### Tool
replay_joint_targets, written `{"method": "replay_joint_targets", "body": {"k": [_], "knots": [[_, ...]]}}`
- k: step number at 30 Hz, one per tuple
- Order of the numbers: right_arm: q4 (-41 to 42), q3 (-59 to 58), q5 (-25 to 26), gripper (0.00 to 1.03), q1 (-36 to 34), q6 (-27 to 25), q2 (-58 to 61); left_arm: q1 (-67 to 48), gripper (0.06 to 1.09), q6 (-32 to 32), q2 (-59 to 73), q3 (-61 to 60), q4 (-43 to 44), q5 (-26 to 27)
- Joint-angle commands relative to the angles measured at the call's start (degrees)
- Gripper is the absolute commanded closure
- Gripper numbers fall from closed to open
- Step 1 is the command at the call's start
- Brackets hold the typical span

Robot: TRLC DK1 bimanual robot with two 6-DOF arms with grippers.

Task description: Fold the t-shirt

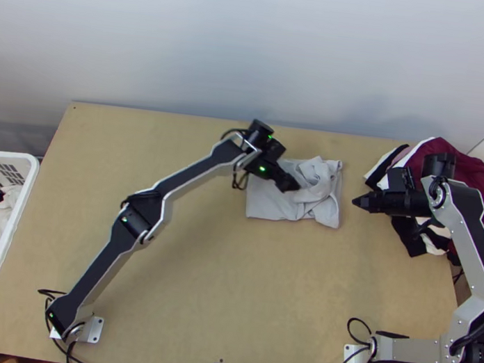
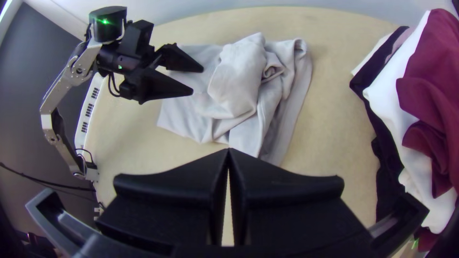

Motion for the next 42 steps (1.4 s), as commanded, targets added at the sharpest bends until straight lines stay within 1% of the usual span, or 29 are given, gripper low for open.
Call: {"method": "replay_joint_targets", "body": {"k": [1,4,8,11,14,18,20,23,29,33,35,38,42], "knots": [[0.17,1.38,0.01,1.00,2.12,0.82,0.90,2.82,0.10,9.21,-5.90,-3.21,-13.56,-6.53],[2.37,1.82,0.09,1.00,4.58,0.82,3.54,4.32,0.10,9.92,-7.83,-4.97,-14.52,-7.14],[4.13,5.68,0.09,1.00,9.06,0.65,9.60,4.14,0.10,11.94,-7.74,-5.76,-16.37,-8.29],[5.27,10.43,0.18,1.00,11.09,0.38,15.49,3.52,0.10,13.52,-6.16,-5.93,-15.75,-12.51],[5.36,16.23,0.09,1.00,11.61,0.91,20.94,3.52,0.10,13.61,-5.81,-6.11,-14.96,-12.68],[5.36,21.94,-0.08,1.00,13.28,2.93,25.42,3.26,0.11,13.61,-5.72,-6.20,-13.91,-12.77],[5.36,22.65,-0.08,1.00,15.13,2.93,27.09,3.09,0.11,13.61,-5.11,-6.11,-13.82,-13.03],[5.45,22.56,0.01,1.00,17.59,2.32,28.76,2.65,0.11,13.78,-4.32,-6.20,-14.70,-16.29],[6.77,20.10,0.27,1.00,20.84,1.79,31.75,2.82,0.11,13.87,-4.32,-6.64,-15.40,-16.99],[7.38,17.81,3.26,1.00,19.87,0.30,32.19,2.65,0.11,13.96,-3.88,-6.55,-15.23,-17.08],[7.47,16.58,4.93,1.00,17.85,-1.11,32.19,2.56,0.11,13.96,-3.61,-6.55,-15.23,-17.25],[7.47,14.56,5.98,1.00,14.16,-2.69,31.49,2.38,0.11,13.96,-3.09,-6.46,-15.23,-17.34],[7.38,10.78,7.65,1.00,9.06,-5.94,27.44,2.47,0.11,13.96,-2.91,-6.46,-15.23,-17.43]]}}
